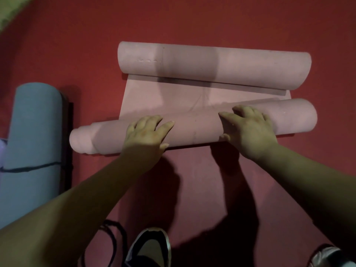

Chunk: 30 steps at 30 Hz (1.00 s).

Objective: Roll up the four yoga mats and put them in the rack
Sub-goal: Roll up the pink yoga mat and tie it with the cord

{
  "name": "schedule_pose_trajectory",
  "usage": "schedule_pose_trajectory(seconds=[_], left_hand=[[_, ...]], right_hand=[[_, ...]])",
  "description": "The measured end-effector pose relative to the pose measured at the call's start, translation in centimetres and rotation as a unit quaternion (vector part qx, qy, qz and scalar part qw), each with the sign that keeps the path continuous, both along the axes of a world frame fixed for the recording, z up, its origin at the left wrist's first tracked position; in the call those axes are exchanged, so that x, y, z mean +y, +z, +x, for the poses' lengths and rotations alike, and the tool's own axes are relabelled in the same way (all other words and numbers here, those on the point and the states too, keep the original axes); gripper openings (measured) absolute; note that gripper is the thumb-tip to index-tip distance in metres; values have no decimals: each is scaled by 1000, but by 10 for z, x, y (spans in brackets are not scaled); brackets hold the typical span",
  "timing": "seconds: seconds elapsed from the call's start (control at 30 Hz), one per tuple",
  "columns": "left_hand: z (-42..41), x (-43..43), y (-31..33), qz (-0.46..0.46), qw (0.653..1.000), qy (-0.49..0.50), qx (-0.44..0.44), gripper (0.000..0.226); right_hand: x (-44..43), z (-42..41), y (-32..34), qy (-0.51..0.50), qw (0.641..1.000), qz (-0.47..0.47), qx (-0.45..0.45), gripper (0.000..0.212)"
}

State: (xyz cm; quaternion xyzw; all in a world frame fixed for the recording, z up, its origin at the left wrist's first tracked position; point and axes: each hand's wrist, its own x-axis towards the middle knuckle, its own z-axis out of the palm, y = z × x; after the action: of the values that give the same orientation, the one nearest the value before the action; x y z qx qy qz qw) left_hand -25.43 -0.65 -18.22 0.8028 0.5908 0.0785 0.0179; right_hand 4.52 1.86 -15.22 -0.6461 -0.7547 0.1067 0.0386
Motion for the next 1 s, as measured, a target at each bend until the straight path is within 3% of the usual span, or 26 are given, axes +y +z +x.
schedule_pose_trajectory(seconds=[0.17,0.43,0.7,1.0], left_hand=[[1,-9,-6,29,999,-1,21,82],[-1,9,7,-45,999,16,-4,75],[2,4,1,-9,1000,7,14,84],[-1,28,15,-76,997,16,11,76]], right_hand=[[6,0,1,5,1000,1,-1,69],[10,6,-10,13,999,33,23,65],[21,6,-6,25,999,17,23,69],[21,5,-18,7,998,55,25,68]])
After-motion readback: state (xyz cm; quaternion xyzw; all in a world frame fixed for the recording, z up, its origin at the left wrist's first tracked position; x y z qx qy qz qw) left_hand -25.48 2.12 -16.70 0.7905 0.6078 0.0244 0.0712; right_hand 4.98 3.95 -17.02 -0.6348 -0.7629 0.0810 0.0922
